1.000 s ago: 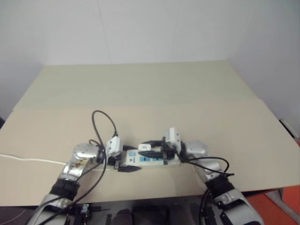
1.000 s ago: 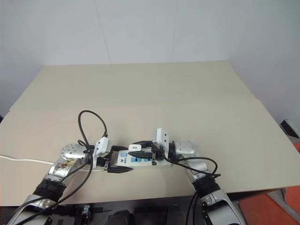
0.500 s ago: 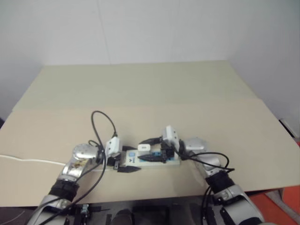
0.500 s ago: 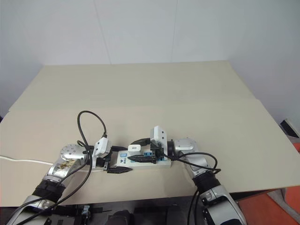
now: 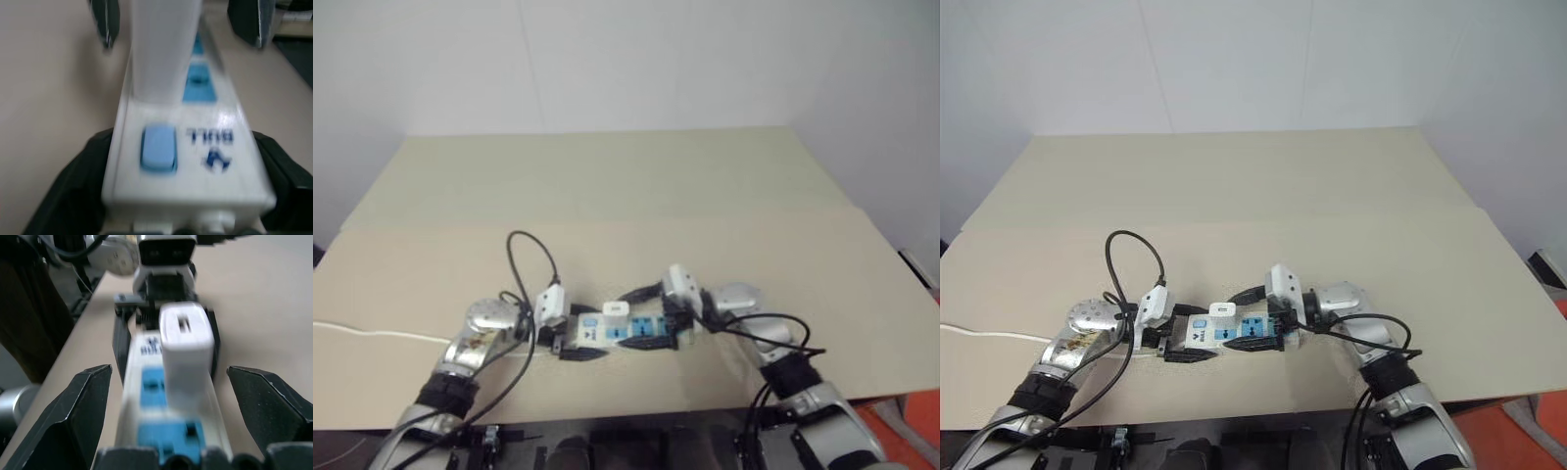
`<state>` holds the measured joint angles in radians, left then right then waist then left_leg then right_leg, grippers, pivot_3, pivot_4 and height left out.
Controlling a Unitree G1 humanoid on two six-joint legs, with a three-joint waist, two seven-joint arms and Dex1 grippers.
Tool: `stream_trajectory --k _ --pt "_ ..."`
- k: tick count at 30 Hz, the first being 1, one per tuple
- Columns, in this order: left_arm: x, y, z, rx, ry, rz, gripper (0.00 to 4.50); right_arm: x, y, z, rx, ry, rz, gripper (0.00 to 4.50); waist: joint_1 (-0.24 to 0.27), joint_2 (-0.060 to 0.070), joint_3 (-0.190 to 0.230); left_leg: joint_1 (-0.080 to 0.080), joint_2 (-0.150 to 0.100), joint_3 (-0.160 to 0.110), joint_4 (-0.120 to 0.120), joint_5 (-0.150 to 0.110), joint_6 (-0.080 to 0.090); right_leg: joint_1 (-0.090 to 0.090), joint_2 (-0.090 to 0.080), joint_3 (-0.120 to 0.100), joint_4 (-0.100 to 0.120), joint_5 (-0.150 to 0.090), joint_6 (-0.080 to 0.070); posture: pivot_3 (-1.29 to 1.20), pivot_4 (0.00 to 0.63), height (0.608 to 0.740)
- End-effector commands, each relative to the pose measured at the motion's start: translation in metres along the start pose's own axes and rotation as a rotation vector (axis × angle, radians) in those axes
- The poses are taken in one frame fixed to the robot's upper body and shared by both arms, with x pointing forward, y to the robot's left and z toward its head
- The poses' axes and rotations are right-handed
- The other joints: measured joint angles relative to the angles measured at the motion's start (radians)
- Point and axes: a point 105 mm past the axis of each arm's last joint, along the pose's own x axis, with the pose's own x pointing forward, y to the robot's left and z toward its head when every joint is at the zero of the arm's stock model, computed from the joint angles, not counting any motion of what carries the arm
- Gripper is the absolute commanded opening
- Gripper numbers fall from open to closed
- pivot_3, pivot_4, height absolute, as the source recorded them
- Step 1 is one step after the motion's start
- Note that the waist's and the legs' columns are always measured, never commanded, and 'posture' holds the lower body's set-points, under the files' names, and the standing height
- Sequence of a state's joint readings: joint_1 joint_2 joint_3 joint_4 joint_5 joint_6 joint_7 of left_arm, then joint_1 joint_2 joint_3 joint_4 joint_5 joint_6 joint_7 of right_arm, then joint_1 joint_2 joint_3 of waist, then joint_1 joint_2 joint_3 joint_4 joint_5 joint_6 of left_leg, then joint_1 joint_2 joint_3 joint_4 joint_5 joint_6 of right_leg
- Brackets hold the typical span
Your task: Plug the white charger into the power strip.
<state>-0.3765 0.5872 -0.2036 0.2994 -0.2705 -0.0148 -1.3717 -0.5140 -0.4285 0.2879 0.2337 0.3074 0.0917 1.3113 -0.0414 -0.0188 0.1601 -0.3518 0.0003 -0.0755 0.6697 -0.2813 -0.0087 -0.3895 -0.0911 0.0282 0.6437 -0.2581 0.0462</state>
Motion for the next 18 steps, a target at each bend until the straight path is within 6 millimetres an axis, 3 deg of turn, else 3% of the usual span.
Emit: stream_trajectory --k 1,5,9,18 --pt "-0.006 0.003 0.014 0.021 -0.011 -0.02 4.49 -0.021 -0.001 -0.004 0.043 0.033 -0.036 4.5 0.007 0.0 0.0 0.0 0.0 0.0 0.0 0.0 0.0 0.0 0.0 0.0 0.0 0.0 0.0 0.0 0.15 0.74" --pt "-0.01 -0.007 0.036 0.039 -0.049 -0.123 4.49 -0.034 -0.002 0.008 0.027 0.021 -0.058 4.5 0.007 0.0 0.005 -0.003 -0.001 0.0 0.0 0.0 0.0 -0.002 -0.001 0.0 -0.002 0.0 0.0 0.0 0.15 0.74" --pt "-0.023 -0.008 0.055 0.082 -0.07 -0.146 4.49 -0.046 -0.009 0.016 -0.009 0.002 -0.127 4.5 0.0 0.0 0.005 -0.016 -0.001 0.0 0.001 0.0 -0.001 -0.016 -0.001 0.0 0.002 0.0 0.0 0.0 0.15 0.74" --pt "-0.074 -0.005 0.085 0.138 -0.053 -0.05 4.49 -0.106 -0.007 0.04 -0.063 0.059 -0.307 4.5 0.005 0.0 0.007 -0.018 -0.001 0.0 0.001 0.0 0.0 -0.017 -0.001 0.0 -0.001 0.0 0.0 0.0 0.15 0.74"
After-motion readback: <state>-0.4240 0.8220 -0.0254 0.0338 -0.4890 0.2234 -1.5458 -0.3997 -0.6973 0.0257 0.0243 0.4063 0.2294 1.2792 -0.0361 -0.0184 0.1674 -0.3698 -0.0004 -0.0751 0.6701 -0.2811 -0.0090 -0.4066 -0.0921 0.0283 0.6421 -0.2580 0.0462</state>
